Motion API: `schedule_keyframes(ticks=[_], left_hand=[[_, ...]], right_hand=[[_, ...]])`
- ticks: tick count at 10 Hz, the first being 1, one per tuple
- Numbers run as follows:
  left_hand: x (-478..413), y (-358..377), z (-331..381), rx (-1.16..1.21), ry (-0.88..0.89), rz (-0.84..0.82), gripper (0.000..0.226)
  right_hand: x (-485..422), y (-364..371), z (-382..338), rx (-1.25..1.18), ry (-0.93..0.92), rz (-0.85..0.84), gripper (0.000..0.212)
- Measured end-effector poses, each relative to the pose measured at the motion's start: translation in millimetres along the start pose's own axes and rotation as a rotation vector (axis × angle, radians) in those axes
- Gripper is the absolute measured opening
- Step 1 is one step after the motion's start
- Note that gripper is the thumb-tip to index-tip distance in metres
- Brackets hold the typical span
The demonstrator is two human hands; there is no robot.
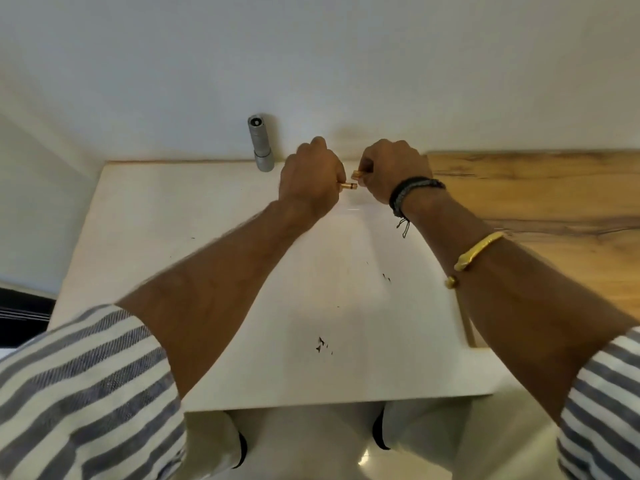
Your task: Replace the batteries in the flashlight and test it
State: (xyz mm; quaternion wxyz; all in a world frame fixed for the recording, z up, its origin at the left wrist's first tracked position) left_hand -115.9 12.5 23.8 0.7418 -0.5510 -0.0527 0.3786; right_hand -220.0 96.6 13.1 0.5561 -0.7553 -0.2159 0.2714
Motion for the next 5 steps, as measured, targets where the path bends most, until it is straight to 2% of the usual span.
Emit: schedule_keyframes(ticks=[2, 4, 5], left_hand=[[-4.0, 13.7, 0.8, -0.043, 0.039, -0.036, 0.011], [0.5, 10.8, -13.2, 0.065, -0.101, -0.012, 0.02], [8.9, -4.6, -15.6, 0.129, -0.118, 0.055, 0.014]], right_hand=[[-6.7, 16.5, -2.8, 0.073, -0.04, -0.025, 0.012], [0.0, 5.7, 3.3, 0.012, 0.027, -0.005, 0.021], [9.6, -13.3, 10.0, -0.073, 0.094, 0.085, 0.025]])
Point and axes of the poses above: each hand's wrist, its own x-axis away from the middle knuckle, its own y-axis out of the palm, z = x × y, the point moved 9 cm from there along -x, towards the middle knuckle, and after that the axes turned 15 degrees about z, right-handed, at the moved point
